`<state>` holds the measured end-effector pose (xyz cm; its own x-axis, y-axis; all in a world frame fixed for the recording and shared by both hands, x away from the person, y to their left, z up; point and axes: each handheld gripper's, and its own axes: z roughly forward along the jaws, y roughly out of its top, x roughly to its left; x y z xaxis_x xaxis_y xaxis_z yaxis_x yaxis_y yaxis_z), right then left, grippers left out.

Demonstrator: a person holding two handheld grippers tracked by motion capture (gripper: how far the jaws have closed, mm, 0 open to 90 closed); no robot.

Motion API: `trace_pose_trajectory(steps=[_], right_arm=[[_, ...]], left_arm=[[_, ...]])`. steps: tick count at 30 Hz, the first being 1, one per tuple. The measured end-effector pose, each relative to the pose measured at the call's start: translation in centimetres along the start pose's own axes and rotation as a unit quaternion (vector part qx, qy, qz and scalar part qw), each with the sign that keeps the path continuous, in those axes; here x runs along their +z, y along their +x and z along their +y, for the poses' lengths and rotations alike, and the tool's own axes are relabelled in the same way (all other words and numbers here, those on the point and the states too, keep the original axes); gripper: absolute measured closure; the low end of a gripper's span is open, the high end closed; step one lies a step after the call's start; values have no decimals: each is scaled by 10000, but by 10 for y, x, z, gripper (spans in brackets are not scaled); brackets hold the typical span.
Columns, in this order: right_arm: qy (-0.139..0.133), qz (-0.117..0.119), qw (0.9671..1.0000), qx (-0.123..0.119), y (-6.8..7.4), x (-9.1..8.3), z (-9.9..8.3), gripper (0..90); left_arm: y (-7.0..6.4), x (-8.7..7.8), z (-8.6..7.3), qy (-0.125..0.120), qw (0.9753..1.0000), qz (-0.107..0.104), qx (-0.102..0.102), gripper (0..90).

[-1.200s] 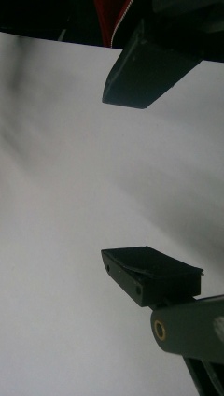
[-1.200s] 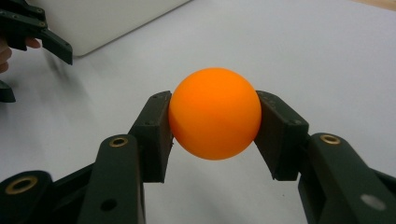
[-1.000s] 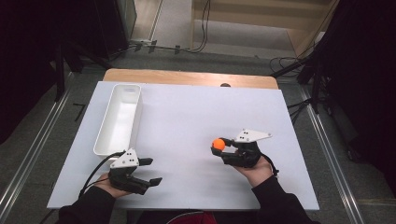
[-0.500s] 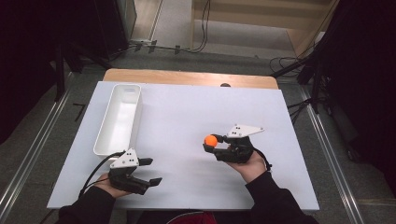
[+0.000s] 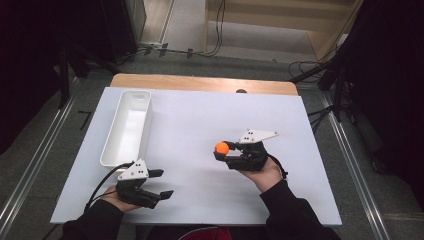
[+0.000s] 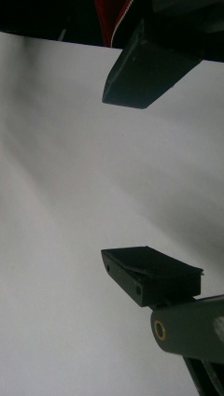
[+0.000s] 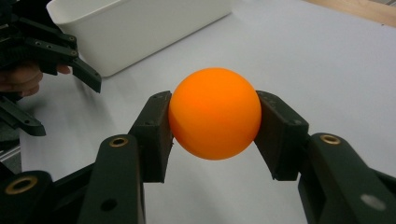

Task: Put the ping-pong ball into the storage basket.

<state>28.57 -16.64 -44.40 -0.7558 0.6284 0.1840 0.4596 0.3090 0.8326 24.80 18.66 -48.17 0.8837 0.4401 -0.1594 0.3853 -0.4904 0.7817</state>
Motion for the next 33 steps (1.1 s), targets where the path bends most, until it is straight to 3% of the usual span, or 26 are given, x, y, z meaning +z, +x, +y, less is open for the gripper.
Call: trace_pose_trajectory(steps=[20, 33], right_arm=[[99, 206, 9997, -22, 8, 14, 19, 477], [48, 279, 9996, -42, 11, 24, 32, 477]], left_arm=[[1, -2, -1, -29, 10000, 30, 32, 215], [3, -3, -1, -88, 9999, -95, -42, 215]])
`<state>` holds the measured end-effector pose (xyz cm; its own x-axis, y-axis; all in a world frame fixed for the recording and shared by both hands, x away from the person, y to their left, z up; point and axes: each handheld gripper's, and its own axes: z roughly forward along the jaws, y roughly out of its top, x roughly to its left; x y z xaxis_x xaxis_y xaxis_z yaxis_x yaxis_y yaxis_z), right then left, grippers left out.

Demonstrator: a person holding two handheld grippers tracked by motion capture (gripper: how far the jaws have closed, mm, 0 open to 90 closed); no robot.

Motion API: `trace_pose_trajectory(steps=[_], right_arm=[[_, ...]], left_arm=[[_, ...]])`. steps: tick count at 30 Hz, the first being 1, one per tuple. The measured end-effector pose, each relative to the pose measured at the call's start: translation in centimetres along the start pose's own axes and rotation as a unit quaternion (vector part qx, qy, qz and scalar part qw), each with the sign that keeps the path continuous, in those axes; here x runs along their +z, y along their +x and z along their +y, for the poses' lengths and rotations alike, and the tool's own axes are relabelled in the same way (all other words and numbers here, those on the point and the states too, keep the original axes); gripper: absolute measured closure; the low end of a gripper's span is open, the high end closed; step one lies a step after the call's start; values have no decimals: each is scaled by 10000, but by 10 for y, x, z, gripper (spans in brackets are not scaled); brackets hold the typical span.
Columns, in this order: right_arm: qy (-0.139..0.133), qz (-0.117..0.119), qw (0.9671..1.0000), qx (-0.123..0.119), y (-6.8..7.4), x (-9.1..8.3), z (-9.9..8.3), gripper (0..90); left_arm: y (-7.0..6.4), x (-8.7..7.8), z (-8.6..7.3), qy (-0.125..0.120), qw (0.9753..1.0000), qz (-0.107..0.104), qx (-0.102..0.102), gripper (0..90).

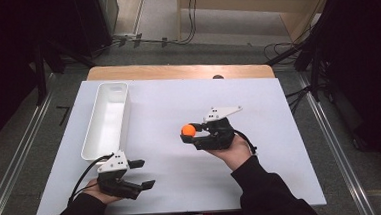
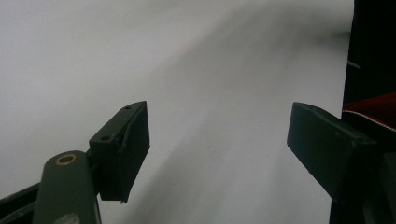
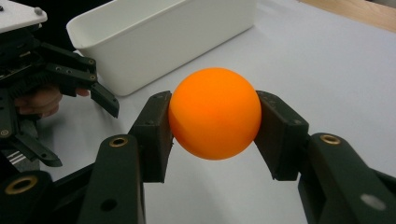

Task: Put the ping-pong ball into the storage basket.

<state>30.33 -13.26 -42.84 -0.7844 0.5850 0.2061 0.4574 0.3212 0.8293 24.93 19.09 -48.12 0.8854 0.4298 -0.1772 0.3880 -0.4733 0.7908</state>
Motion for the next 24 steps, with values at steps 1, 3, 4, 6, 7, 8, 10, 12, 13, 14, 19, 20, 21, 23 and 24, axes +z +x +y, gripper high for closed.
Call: trace_pose_trajectory(steps=[1, 3, 4, 6, 7, 8, 10, 12, 13, 14, 19, 20, 21, 23, 24], right_arm=[[7, 8, 10000, 15, 1, 1, 1, 477], [17, 51, 10000, -3, 2, 4, 4, 477], [5, 46, 10000, -15, 2, 5, 6, 477], [-12, 72, 10000, -33, 3, 8, 8, 477], [-9, 88, 10000, -40, 4, 9, 9, 477], [-6, 103, 9999, -40, 5, 10, 11, 477], [-13, 133, 9999, -49, 5, 12, 13, 477], [-18, 145, 9999, -54, 5, 15, 16, 477], [-31, 168, 9998, -55, 5, 16, 17, 477], [-26, 166, 9998, -71, 6, 17, 18, 477], [-1, 224, 9997, -106, 6, 22, 21, 477], [0, 215, 9997, -104, 6, 22, 21, 477], [2, 209, 9997, -104, 6, 23, 22, 477], [10, 223, 9997, -110, 6, 25, 24, 477], [-3, 229, 9997, -115, 6, 26, 24, 478]], left_arm=[[0, 0, 0, 8, 10000, 2, 8, 215], [0, 0, 0, 18, 10000, -7, 4, 215], [0, 0, 0, 9, 10000, -13, 0, 215], [0, 0, 0, -1, 10000, -23, 9, 215], [1, 0, 0, 4, 10000, -21, 12, 215], [1, 0, 0, 4, 10000, -18, 0, 215], [1, -1, 0, 9, 10000, -24, 2, 215], [2, 0, 0, -22, 10000, -30, -28, 215], [2, 0, 0, -26, 10000, -26, -42, 215], [2, 0, 0, -27, 10000, -27, -45, 215], [1, 0, 0, -24, 10000, -25, -58, 215], [1, 0, 0, -24, 10000, -19, -58, 215], [1, 1, 0, -35, 10000, -21, -70, 215], [1, 1, -1, -33, 10000, -19, -72, 215], [1, 0, -1, -32, 10000, -18, -71, 215]])
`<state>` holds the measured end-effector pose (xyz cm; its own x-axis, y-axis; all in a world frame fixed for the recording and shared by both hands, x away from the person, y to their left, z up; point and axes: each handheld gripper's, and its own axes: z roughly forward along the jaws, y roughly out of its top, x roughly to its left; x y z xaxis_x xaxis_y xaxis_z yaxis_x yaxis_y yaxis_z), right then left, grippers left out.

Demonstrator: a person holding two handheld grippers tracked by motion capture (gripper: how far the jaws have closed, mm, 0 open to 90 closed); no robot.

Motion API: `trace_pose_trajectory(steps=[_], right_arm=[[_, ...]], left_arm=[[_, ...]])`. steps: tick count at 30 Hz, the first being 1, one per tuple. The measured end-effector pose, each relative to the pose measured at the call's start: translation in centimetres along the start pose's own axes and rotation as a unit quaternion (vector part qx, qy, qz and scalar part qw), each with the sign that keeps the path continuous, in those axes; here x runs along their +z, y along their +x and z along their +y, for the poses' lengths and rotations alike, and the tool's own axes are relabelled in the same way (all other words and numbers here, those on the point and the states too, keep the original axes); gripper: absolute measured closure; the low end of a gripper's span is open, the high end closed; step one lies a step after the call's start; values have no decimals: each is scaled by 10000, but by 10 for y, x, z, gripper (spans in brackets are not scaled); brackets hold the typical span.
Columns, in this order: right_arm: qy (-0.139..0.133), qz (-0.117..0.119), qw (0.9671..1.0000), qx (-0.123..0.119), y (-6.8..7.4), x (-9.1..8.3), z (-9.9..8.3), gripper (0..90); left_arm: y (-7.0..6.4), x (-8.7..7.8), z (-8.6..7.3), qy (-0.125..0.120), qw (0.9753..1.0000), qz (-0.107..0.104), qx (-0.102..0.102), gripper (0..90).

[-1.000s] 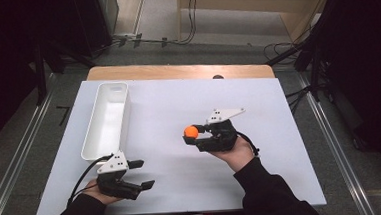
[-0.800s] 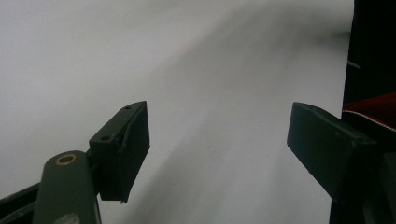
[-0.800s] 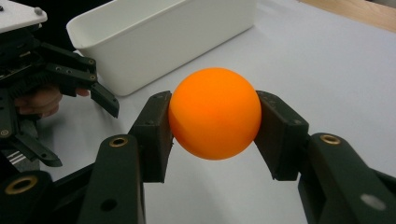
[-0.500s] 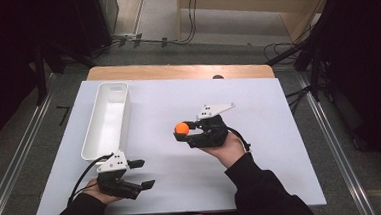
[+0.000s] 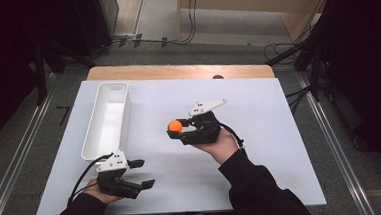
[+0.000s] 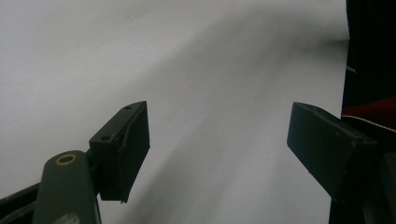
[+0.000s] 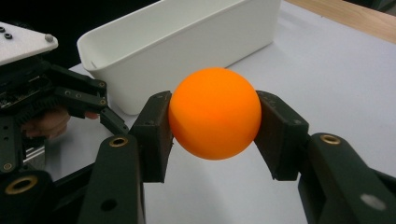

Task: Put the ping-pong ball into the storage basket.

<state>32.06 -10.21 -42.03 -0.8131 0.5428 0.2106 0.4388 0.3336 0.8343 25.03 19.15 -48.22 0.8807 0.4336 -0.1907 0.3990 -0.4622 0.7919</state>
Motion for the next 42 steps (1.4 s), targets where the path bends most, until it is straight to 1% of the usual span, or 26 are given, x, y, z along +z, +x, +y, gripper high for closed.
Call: trace_pose_trajectory(steps=[4, 5, 8, 13, 19, 21, 25, 29, 31, 33, 37, 42], right_arm=[[7, 30, 10000, -1, 1, 3, 4, 478], [9, 7, 10000, -9, 1, 4, 5, 477], [-6, 52, 10000, -28, 2, 6, 9, 477], [31, 46, 10000, -1, 2, 12, 15, 477], [-4, 23, 10000, -59, 3, 18, 21, 477], [13, 35, 10000, -40, 3, 20, 23, 477], [7, 42, 10000, -58, 3, 23, 25, 477], [20, 41, 10000, -65, 3, 28, 26, 477], [-11, 61, 10000, -18, 2, 30, 27, 477], [-40, 92, 9999, 17, 2, 33, 26, 478], [41, 96, 9999, -54, 4, 41, 27, 477], [42, 100, 9999, -50, 6, 48, 29, 478]], left_arm=[[0, 0, 0, 9, 10000, 8, 9, 215], [0, 0, 0, 9, 10000, 8, 8, 215], [0, 0, 0, 14, 10000, 16, -1, 215], [1, -1, 0, 41, 10000, 31, 19, 215], [1, -1, 0, 49, 10000, 37, 30, 215], [0, -1, 0, 31, 10000, 31, 21, 215], [0, -1, 0, 9, 10000, 22, 1, 215], [0, -1, 0, 15, 10000, 16, 31, 215], [0, -1, 0, 38, 10000, 23, 37, 215], [0, -1, 0, 5, 10000, 19, 27, 215], [0, 0, 0, 15, 10000, 21, 48, 215], [-1, -1, 0, 17, 10000, 27, 51, 215]])
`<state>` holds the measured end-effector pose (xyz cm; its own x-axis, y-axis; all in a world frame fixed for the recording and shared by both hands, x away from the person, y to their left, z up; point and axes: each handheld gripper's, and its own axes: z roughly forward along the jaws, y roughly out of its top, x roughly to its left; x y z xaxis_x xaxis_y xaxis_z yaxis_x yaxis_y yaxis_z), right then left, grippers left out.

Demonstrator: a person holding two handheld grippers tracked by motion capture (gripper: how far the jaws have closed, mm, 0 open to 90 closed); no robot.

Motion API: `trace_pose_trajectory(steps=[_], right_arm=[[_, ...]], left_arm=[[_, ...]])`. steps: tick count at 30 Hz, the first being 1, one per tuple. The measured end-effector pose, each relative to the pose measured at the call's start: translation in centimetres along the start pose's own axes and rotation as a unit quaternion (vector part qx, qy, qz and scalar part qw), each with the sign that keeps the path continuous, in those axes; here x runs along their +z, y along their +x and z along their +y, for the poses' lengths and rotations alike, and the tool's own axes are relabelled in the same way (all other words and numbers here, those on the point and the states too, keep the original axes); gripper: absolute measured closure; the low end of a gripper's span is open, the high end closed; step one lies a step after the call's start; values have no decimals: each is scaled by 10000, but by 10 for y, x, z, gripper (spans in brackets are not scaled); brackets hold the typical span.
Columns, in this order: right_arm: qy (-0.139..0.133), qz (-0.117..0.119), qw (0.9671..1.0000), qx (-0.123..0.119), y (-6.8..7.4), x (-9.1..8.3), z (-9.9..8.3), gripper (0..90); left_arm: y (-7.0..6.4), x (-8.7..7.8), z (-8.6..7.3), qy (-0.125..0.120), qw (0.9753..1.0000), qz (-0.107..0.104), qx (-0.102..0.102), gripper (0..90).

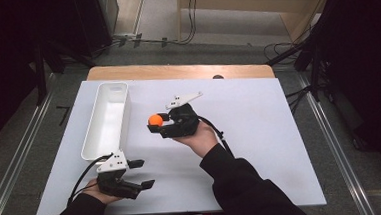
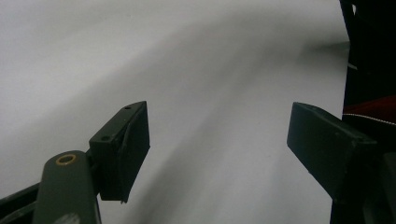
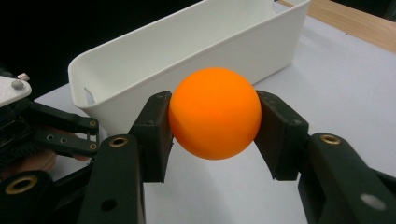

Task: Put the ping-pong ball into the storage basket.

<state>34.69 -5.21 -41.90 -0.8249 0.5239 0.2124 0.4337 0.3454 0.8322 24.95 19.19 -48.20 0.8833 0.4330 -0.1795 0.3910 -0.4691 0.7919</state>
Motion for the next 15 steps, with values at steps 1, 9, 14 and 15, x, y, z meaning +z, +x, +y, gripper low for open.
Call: trace_pose_trajectory(steps=[1, 9, 14, 15], right_arm=[[-6, 9, 10000, 8, 0, 1, 1, 478], [3, 19, 10000, -10, 2, 9, 7, 477], [-1, 51, 10000, -28, 4, 14, 13, 477], [-6, 59, 10000, -50, 4, 15, 14, 477]], left_arm=[[0, 0, 0, 1, 10000, 1, 3, 215], [0, 0, 0, 25, 10000, 1, 23, 215], [0, 0, 0, 32, 10000, 7, 50, 215], [0, 0, 0, 33, 10000, 3, 41, 215]])
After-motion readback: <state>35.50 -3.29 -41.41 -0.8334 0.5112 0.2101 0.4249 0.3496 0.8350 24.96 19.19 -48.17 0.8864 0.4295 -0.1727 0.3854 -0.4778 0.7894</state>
